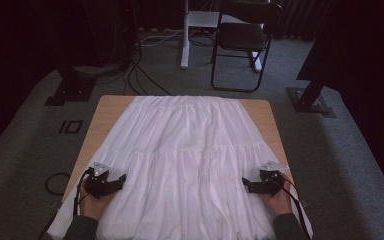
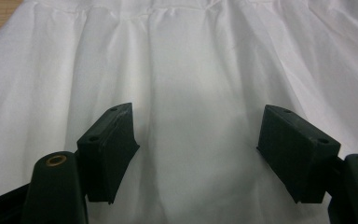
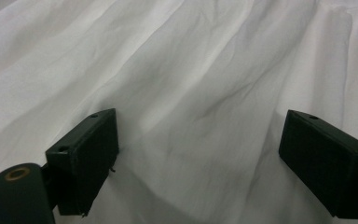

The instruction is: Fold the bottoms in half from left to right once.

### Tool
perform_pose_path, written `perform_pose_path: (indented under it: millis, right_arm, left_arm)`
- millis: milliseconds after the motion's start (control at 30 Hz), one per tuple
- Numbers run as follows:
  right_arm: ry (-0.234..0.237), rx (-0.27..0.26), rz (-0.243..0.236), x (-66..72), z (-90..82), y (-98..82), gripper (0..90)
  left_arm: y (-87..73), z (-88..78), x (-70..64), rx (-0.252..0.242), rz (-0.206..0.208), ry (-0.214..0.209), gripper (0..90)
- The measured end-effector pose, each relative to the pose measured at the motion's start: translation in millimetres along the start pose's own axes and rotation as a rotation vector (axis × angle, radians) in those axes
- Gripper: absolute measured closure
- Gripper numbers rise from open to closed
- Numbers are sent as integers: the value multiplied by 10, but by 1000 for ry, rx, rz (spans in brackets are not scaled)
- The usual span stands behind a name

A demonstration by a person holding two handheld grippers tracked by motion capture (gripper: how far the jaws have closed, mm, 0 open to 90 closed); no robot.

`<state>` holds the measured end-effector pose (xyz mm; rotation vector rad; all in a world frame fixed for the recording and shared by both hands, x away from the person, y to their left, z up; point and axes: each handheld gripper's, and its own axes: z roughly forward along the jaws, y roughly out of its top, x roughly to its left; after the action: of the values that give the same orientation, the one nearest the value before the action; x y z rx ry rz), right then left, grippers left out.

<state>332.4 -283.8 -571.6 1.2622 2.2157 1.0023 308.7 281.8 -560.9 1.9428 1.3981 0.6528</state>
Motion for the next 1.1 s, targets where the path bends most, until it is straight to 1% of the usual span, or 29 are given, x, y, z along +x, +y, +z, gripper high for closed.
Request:
perform_pose_path:
  millis: [333,467,533,567,633,667,700,767,800,833,867,1000,1067,1100]
  right_arm:
    - [-1,-1,1,-2,1,1,113]
    - [-2,-1,1,-2,1,1,113]
    - [-2,-1,1,-2,1,1,114]
    - [-2,-1,1,-1,1,1,114]
    - [-2,-1,1,-1,1,1,114]
    - [-2,-1,1,-2,1,0,114]
    - [-1,-1,1,-1,0,0,116]
    - [-2,-1,1,-1,-1,-1,117]
    - [-2,-1,1,-1,-1,-1,117]
    - [-2,-1,1,-1,-1,-1,117]
    - [-2,-1,0,-1,-1,-1,117]
    - [-2,-1,1,-1,-1,-1,117]
    - [-1,-2,0,-1,-1,-1,116]
    - [-2,-2,0,-1,-1,-1,116]
  left_arm:
    - [2,-2,3,1,0,1,281]
    - [13,-17,11,16,5,-9,281]
    - [28,-47,8,18,9,-11,299]
    - [40,-79,6,13,14,-15,313]
    - [71,-153,11,-2,30,-29,314]
    - [87,-196,30,-1,31,-50,314]
    - [95,-220,47,1,33,-60,311]
    - [103,-294,102,-7,47,-47,310]
    - [104,-331,137,-10,42,-38,292]
    - [103,-361,172,-10,41,-32,292]
    - [95,-409,241,-14,35,-22,282]
    - [19,-523,514,-14,-34,17,232]
    - [-41,-545,636,-2,-65,38,216]
    - [-74,-547,685,6,-78,51,189]
